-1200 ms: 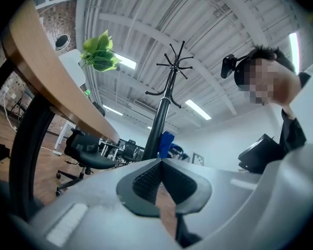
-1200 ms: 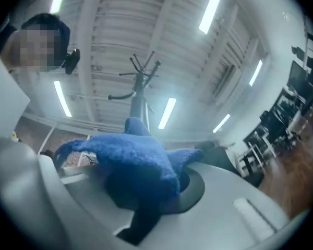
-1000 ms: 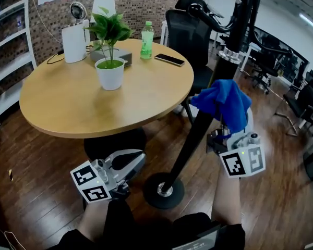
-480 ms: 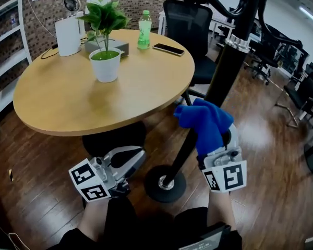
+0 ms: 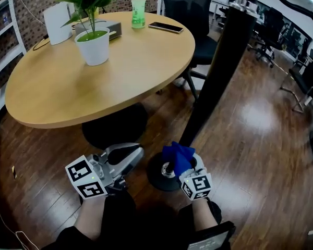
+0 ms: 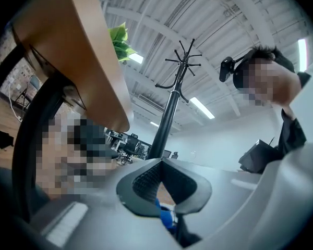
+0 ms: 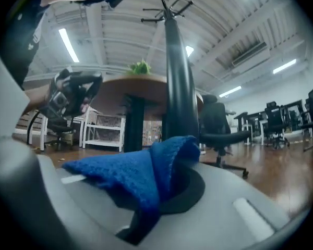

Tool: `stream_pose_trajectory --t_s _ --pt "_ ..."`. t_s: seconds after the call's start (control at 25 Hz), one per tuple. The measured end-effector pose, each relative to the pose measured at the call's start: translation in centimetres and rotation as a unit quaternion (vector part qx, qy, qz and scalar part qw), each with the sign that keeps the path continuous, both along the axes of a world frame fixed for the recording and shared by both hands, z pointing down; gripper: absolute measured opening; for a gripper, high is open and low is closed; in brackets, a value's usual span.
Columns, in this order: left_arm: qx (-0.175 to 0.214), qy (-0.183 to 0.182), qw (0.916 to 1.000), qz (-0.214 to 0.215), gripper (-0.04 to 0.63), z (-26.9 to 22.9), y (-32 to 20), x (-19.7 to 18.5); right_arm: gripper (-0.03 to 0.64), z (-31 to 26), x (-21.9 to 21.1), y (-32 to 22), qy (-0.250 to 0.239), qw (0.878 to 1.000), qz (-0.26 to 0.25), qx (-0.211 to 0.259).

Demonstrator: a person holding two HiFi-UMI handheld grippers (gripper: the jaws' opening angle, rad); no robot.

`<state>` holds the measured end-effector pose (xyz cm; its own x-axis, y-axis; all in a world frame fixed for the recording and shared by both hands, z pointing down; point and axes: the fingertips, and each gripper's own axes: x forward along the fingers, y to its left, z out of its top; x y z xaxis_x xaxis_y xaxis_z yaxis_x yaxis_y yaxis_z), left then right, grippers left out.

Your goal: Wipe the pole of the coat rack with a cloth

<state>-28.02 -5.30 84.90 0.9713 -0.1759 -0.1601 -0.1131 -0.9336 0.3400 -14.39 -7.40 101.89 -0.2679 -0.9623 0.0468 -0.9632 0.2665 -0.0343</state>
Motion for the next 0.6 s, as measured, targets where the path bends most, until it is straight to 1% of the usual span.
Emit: stream_pose_trajectory --t_s 0.08,0.16,0.24,0.32,0.44,0.6 --pt "-0.001 -0.008 1.0000 -0.002 0.002 0.5 -0.2 -0.2 0.021 5.0 -0.1 -0.2 -0.012 0.998 0.000 -0.057" --pt "-0.005 -0.013 0.9999 -0.004 0.003 1.0 -0.2 -0.3 0.021 9.8 0.1 0.0 -0.024 0.993 0.006 -0.116" --pt "-0.008 -0.017 0.9998 -0.005 0.003 1.4 0.0 -0.4 0.021 13.9 0.5 0.4 -0.046 0.984 0.021 -0.170" --pt "-0.009 -0.023 0.9997 -0.004 0.003 1.7 0.2 -0.4 0.023 16.7 0.9 0.7 -0.075 0.974 0.040 -0.208" --pt "-0.007 -0.025 0.9997 -0.005 0.003 1.7 0.3 -0.3 0.023 18.5 1.4 0.9 -0.096 0.965 0.059 -0.235" --pt "0.001 -0.023 0.9997 -0.004 0.003 1.3 0.6 0.0 0.025 19.2 3.2 1.5 -0.116 0.956 0.098 -0.250"
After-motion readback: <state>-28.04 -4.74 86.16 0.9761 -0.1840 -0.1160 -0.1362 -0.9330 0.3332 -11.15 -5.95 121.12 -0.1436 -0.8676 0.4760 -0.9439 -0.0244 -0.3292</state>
